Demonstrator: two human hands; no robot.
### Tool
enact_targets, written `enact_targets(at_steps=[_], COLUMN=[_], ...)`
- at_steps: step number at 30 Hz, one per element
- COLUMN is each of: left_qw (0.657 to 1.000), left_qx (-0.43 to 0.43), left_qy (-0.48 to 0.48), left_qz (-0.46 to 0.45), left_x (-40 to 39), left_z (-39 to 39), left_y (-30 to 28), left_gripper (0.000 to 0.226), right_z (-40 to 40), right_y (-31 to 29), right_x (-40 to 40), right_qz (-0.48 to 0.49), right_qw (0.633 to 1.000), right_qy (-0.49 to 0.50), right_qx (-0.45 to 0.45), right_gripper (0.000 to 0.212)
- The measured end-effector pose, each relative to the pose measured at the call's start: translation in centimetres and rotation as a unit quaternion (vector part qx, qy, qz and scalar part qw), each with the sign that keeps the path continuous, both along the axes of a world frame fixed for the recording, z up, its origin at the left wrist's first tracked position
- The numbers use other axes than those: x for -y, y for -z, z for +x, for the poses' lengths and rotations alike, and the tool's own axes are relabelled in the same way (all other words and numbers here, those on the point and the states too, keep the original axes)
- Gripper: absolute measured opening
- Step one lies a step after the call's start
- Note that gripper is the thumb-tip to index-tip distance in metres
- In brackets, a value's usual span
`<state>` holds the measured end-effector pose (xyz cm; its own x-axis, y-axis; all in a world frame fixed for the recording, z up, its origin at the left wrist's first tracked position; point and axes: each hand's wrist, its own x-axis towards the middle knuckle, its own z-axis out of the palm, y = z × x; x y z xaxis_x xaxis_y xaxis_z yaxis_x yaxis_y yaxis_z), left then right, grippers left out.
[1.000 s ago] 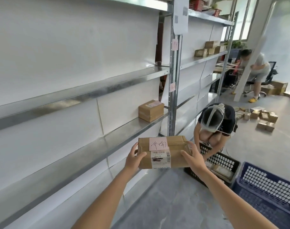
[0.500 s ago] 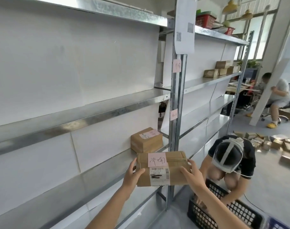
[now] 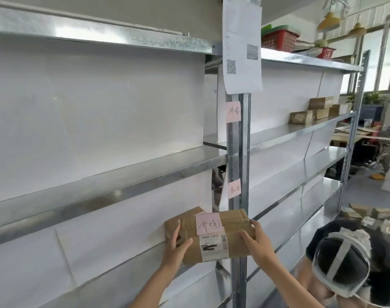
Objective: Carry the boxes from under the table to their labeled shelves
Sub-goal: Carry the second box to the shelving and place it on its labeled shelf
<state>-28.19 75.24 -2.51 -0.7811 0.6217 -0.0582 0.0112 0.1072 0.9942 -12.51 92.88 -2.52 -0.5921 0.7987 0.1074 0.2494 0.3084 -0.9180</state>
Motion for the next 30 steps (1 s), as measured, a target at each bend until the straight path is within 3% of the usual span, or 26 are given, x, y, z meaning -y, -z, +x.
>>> enact_targets(at_steps=[15, 23, 30], left_qw=[0.975, 0.954, 0.941], left_qx=[-0.136, -0.188, -0.179], left_qy=[-0.177, -0.233, -0.287], left_qz=[-0.012, -0.006, -0.036], left_x=[-12.2, -11.7, -10.9], left_z=[3.8, 2.1, -2.1], left_y=[-6.8, -14.4, -19.5], left_gripper=[0.064, 0.066, 0.056], right_z=[-3.4, -7.7, -13.3], right_y=[-6.2, -13.1, -17.7], right_x=[-17.0, -18.2, -17.1], right_qz=[0.048, 0.084, 0.128], right_qw=[0.984, 0.962, 0.948], right_qy=[-0.164, -0.226, -0.262], right_qx=[-0.055, -0.126, -0.131], right_gripper=[0.045, 0.049, 0.058])
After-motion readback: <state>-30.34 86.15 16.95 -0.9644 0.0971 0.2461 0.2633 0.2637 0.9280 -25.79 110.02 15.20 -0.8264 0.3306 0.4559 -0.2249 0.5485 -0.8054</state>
